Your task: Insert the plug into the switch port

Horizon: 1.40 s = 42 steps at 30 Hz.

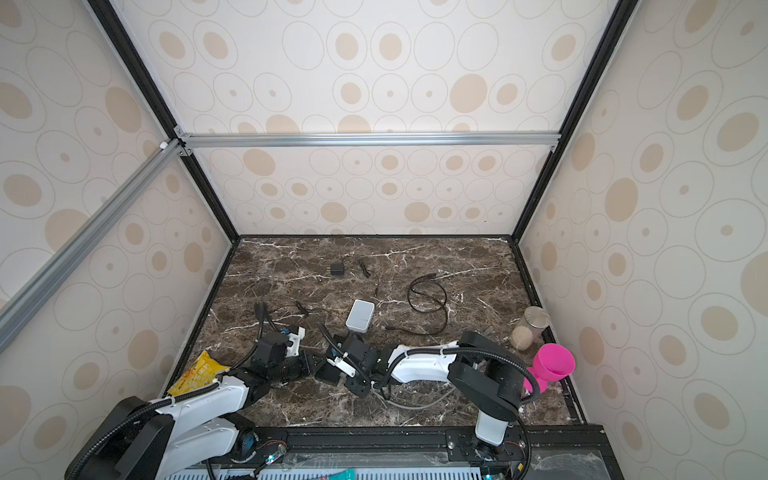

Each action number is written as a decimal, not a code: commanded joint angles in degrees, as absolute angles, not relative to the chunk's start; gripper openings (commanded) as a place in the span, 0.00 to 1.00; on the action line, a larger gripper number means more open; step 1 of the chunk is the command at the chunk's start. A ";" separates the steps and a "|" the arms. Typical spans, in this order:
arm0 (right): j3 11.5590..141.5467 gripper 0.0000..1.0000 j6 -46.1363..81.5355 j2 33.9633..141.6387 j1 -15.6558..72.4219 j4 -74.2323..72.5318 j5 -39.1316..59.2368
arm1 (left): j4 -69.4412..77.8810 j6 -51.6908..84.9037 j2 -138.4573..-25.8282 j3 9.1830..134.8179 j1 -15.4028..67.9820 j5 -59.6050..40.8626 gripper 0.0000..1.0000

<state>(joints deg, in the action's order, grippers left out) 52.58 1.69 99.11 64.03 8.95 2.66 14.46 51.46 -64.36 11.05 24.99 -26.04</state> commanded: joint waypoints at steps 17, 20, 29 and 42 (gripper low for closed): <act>60.97 0.00 -2.26 97.18 66.75 4.88 2.69 | 9.47 50.97 -66.36 10.01 25.73 -30.68 0.26; 61.81 0.00 -1.89 98.53 66.73 3.87 4.04 | 9.49 50.95 -66.45 9.94 25.75 -30.85 0.26; 60.26 0.00 0.83 102.49 66.71 -0.21 4.23 | 9.84 50.70 -66.92 9.85 25.75 -31.38 0.26; 62.36 0.00 2.47 103.44 66.69 0.42 -3.29 | 11.34 52.35 -66.22 7.65 26.15 -32.17 0.26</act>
<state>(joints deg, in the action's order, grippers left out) 58.00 2.17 102.39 66.98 12.67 -0.47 17.98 51.24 -65.25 9.96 24.58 -25.63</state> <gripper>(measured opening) 0.111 0.261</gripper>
